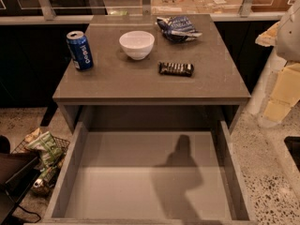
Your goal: Place blue chip bag into top drawer
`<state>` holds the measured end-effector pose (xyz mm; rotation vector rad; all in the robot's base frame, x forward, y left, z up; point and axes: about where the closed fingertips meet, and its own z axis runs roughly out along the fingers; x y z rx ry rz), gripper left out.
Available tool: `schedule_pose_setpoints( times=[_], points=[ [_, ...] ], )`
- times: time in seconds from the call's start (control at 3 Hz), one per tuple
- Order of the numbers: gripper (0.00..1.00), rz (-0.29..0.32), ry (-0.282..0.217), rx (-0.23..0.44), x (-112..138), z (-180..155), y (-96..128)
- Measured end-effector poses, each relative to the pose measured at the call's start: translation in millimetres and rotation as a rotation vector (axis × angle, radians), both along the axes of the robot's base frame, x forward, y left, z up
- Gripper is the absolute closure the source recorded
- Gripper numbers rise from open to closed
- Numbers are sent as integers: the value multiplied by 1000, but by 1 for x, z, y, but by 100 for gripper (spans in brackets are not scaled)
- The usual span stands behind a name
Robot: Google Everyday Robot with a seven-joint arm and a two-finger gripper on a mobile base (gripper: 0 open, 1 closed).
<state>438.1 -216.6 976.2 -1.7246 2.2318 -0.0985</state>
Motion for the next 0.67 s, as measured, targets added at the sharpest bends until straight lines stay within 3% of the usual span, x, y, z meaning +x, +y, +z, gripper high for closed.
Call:
schedule_pose_setpoints(
  times=[0.33, 0.67],
  points=[
    [0, -4, -9, 3, 3, 1, 0],
    [0, -68, -136, 55, 46, 16, -8]
  ],
)
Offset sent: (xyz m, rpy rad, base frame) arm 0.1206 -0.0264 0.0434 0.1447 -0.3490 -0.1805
